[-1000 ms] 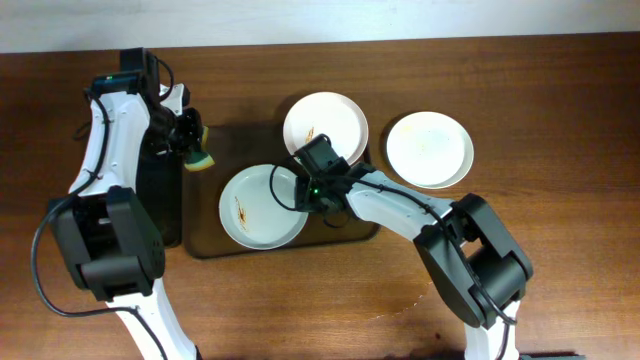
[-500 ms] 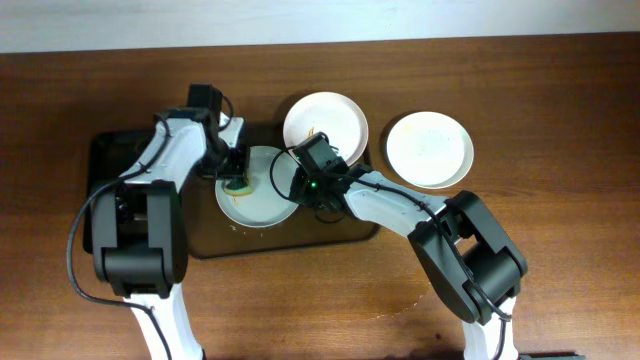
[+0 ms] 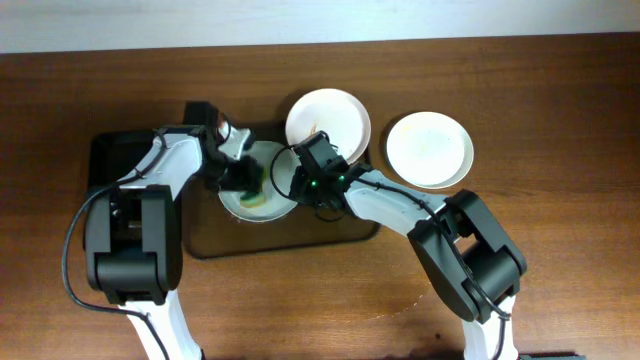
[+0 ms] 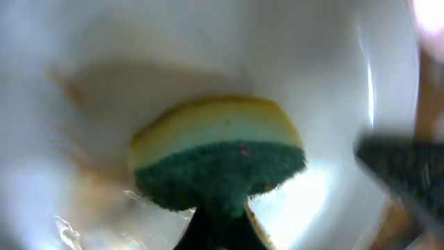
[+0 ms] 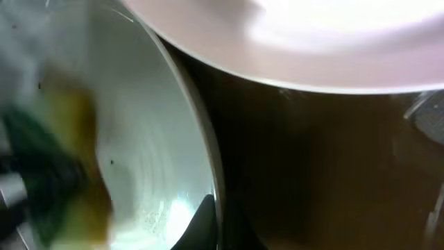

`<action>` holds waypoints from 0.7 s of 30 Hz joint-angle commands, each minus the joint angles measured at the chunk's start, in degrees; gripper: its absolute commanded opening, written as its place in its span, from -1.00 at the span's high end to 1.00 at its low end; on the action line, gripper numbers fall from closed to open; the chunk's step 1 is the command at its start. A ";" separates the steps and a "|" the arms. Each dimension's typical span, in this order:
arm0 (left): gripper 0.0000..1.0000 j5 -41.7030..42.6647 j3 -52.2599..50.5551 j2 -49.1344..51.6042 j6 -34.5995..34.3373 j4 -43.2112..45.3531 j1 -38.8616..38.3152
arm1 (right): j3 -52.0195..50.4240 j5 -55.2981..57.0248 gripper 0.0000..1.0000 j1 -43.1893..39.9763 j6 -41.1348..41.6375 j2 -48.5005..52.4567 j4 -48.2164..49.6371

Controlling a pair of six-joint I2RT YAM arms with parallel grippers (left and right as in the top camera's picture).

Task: Clean dirty plates on tray and stack at the side
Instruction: 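Scrub the light blue plate with the sponge in the left gripper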

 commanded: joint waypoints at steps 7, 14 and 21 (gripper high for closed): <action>0.99 -25.79 -1.20 2.60 -8.02 8.15 0.76 | 0.15 -1.90 0.92 -0.22 -1.27 1.64 -0.61; 0.99 -0.31 -1.20 2.60 7.78 -9.75 -0.72 | 0.15 -2.34 0.92 -0.22 -1.29 1.64 -0.61; 0.99 6.34 -1.22 2.67 -0.70 5.86 -0.81 | 0.15 -2.95 0.92 -0.22 -1.31 1.64 -0.59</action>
